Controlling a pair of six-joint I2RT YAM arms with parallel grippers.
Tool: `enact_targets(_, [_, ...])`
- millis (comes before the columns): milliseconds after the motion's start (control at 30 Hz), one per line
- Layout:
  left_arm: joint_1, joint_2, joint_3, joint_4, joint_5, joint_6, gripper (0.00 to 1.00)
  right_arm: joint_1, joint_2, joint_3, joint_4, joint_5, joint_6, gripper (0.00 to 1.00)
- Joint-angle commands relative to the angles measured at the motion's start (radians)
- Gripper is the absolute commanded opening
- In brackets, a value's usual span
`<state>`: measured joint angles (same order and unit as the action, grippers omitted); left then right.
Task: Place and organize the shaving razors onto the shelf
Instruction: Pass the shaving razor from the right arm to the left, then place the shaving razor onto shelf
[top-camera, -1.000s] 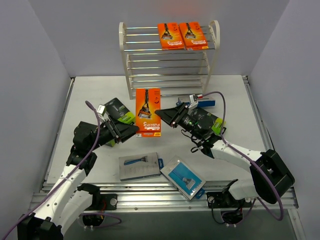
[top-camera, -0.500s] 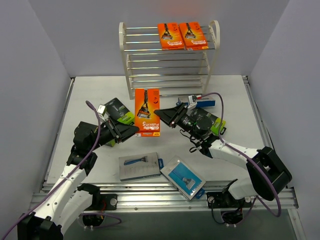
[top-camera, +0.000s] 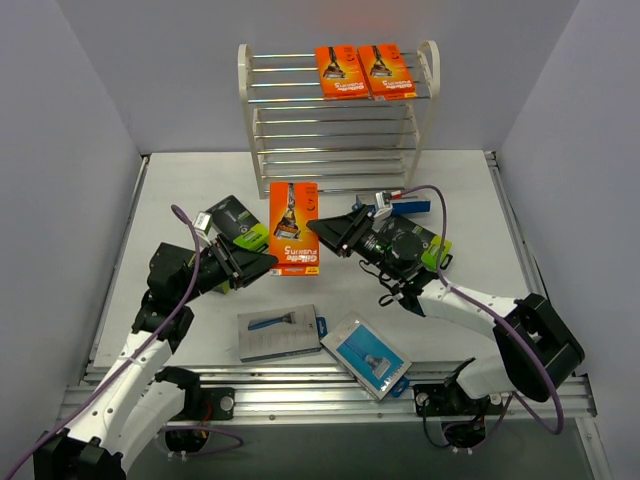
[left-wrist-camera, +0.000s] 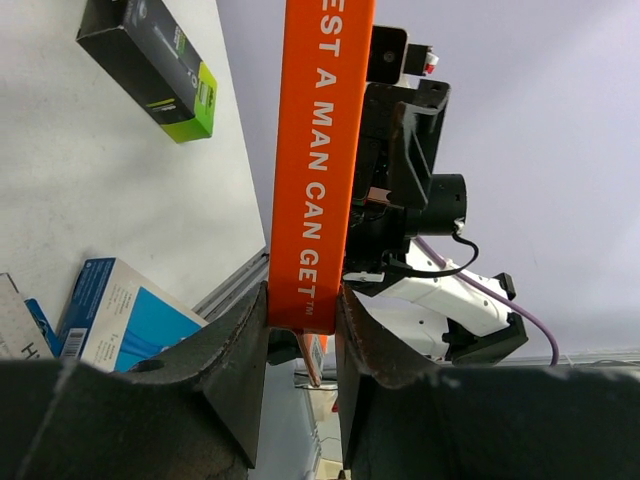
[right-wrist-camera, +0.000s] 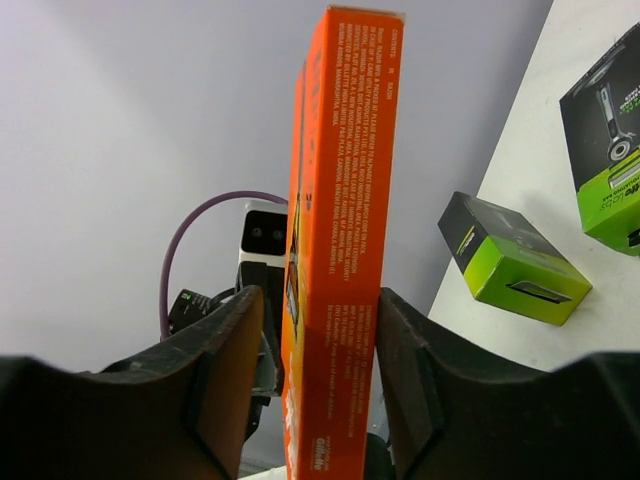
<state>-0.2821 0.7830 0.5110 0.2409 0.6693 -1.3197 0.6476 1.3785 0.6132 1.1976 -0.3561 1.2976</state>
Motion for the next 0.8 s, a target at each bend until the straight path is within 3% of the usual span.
enact_targets(0, [-0.003,-0.019,0.052,-0.046,-0.025,0.048,0.02,-0.008,-0.059,-0.001,0.062,0.006,-0.017,0.47])
enact_targets(400, [0.009,-0.01,0.124,-0.192,-0.054,0.132,0.02,-0.065,-0.18,-0.064,-0.026,0.008,-0.035,0.57])
enact_targets(767, [0.023,0.113,0.277,-0.212,-0.074,0.175,0.02,-0.227,-0.354,-0.213,-0.07,-0.09,0.011,0.58])
